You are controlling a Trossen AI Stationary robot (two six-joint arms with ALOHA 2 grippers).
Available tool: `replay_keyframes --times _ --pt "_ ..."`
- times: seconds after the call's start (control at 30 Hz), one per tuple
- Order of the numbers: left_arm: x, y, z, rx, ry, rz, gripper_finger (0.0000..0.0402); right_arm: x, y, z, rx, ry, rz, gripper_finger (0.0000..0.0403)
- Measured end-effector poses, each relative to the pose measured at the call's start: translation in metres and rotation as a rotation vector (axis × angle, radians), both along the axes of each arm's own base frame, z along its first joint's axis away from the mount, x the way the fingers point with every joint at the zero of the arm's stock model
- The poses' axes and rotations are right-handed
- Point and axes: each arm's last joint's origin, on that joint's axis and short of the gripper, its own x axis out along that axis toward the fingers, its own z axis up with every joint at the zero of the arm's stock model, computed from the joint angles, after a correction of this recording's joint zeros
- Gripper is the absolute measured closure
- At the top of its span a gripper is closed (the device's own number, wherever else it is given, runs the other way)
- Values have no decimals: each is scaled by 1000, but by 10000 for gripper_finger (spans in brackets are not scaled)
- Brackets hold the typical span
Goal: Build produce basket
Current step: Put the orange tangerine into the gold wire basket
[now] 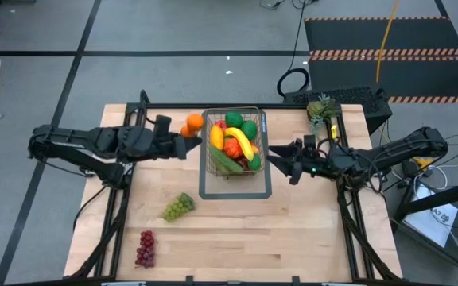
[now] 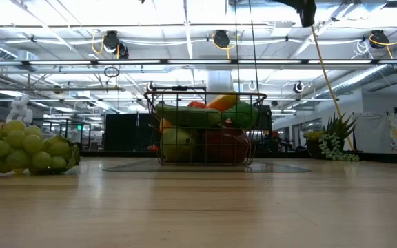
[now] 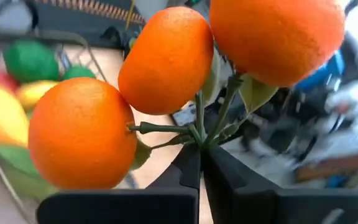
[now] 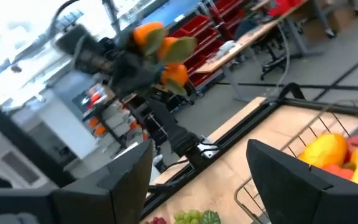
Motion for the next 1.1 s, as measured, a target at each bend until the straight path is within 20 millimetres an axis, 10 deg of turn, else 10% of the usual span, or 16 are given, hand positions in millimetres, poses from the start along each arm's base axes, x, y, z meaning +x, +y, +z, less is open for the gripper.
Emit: replay_keyframes --times 0.4,0.83,1.1 --pt "2 26 3 -280 -151 196 394 -1 3 2 -130 11 172 149" --pt "45 51 12 363 -136 123 397 -1 7 0 -170 34 299 149" --pt "63 51 -5 442 -51 69 399 -1 9 -1 -179 32 378 149"
